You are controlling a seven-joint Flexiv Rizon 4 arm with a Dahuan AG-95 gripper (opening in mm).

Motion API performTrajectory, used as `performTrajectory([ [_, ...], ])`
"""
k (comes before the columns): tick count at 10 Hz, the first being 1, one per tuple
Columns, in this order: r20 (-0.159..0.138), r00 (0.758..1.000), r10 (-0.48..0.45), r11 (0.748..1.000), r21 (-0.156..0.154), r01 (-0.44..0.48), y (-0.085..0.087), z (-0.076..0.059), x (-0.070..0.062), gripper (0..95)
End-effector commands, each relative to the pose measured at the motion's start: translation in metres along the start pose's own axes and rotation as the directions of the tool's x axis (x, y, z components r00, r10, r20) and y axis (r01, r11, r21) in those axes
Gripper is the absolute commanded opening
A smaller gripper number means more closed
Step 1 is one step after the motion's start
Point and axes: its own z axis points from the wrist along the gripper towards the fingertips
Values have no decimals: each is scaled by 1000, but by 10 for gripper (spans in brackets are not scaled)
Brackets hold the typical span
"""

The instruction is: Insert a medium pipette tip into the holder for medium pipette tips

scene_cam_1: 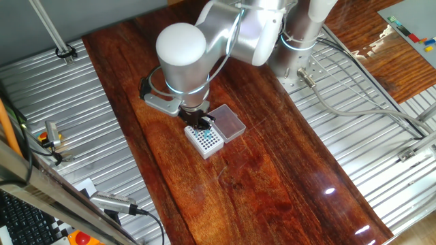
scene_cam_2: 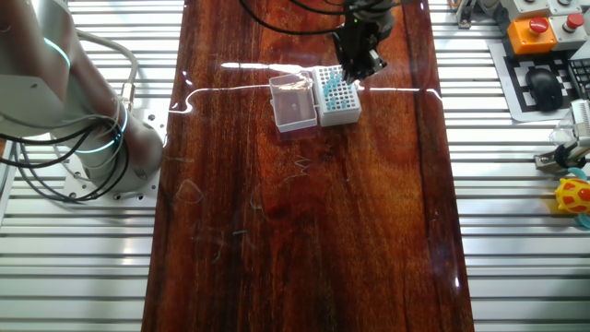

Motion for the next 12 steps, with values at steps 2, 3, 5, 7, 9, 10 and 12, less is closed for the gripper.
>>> performTrajectory([
  [2, 17, 1000, 0, 1000, -8, 0, 0, 0, 0, 380],
  [3, 19, 1000, -3, 1000, -7, 3, 0, 0, 0, 380],
  [5, 20, 1000, -2, 1000, -5, 2, -1, 1, 2, 380],
  [7, 26, 1000, -16, 1000, -1, 16, -7, 3, 7, 380],
  [9, 27, 999, -31, 1000, 0, 31, -20, 6, 21, 190],
  [10, 32, 998, -51, 999, -7, 51, -20, 6, 21, 190],
  [12, 52, 998, -44, 998, -34, 46, -20, 6, 21, 380],
])
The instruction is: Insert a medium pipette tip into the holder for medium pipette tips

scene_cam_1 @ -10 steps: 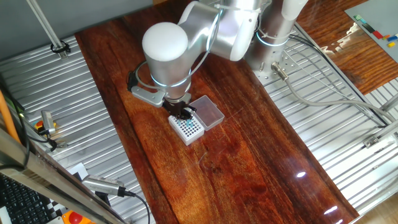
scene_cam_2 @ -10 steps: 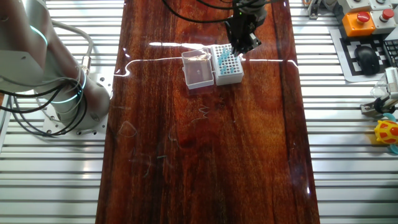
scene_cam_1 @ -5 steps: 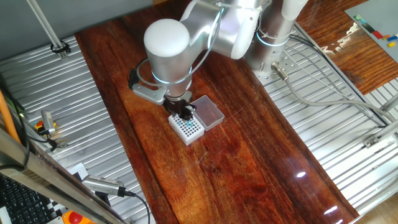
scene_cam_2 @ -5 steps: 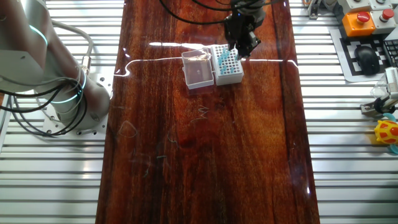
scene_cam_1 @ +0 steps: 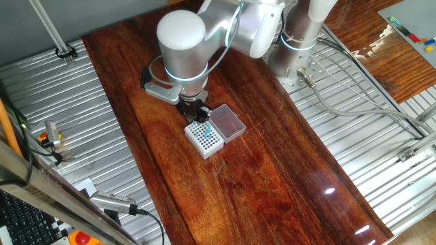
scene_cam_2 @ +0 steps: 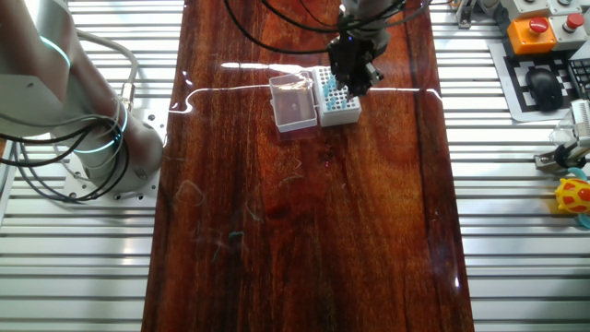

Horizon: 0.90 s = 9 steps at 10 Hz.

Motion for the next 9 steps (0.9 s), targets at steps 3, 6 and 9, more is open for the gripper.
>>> performTrajectory([
  [3, 22, 993, 112, 993, -30, -112, -1, 2, -2, 190],
  [6, 27, 999, 45, 998, -35, -44, -36, 1, 5, 190],
  [9, 34, 999, -38, 998, -46, 40, -68, 2, 8, 190],
])
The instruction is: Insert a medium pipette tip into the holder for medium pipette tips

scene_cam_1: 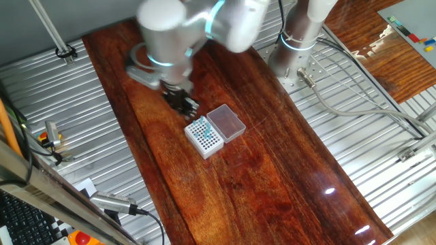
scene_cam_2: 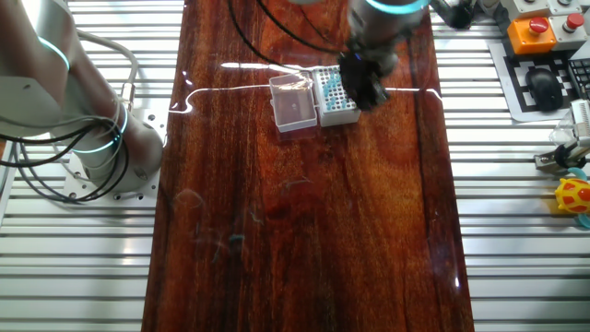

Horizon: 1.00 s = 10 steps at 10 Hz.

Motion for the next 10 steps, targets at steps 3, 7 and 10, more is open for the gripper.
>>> performTrajectory([
  [3, 26, 997, -77, 997, 1, 77, -4, 0, 0, 190],
  [7, 22, 994, -108, 994, 23, 108, -30, 13, 17, 0],
  [10, 27, 991, -130, 991, 20, 129, -41, 18, 26, 0],
])
